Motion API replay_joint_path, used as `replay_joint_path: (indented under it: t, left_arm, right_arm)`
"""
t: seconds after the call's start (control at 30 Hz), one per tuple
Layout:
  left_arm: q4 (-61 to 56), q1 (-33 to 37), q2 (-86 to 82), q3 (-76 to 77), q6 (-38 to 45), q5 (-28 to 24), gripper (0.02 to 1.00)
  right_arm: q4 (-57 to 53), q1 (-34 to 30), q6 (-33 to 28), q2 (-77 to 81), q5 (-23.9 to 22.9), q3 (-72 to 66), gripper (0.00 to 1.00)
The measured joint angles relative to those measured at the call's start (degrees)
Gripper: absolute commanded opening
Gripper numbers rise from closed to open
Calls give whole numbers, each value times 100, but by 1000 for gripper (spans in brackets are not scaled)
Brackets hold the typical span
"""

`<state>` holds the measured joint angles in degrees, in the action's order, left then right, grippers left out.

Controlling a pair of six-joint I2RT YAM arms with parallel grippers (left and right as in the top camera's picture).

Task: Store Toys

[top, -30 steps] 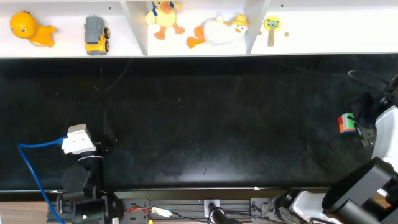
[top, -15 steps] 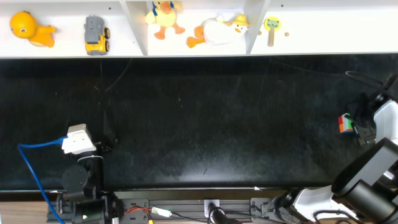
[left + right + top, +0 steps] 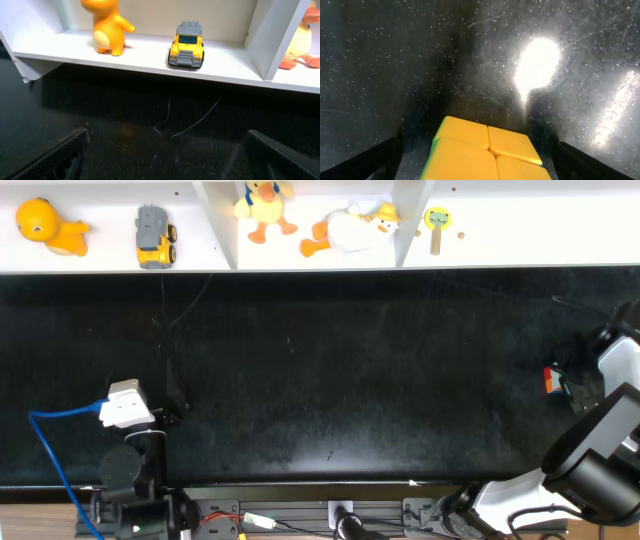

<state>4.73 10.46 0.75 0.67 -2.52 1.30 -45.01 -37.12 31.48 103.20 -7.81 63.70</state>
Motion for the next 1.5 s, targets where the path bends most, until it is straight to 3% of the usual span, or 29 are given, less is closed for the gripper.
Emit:
replay_joint_path:
  t: [0.37, 0.67, 0.93, 1.07, 1.33, 1.5]
  left_arm:
    - [0, 0, 0, 0, 0, 0, 998]
    - [0, 0, 0, 0, 0, 0, 996]
    - [0, 0, 0, 0, 0, 0, 996]
    - [0, 0, 0, 0, 0, 0, 998]
    - [0, 0, 0, 0, 0, 0, 998]
    - [0, 0, -2, 0, 0, 0, 998]
  right_arm:
    - [76, 260, 22, 22, -57, 15, 573]
    - [68, 273, 22, 22, -57, 17, 520]
    - [-251, 273, 22, 33, -59, 107, 343]
    - [-765, 273, -46, 39, -52, 273, 47]
    - [-1292, 273, -549, -540, -46, 855, 47]
    - [-1080, 271, -1484, -1552, 199, 879, 47]
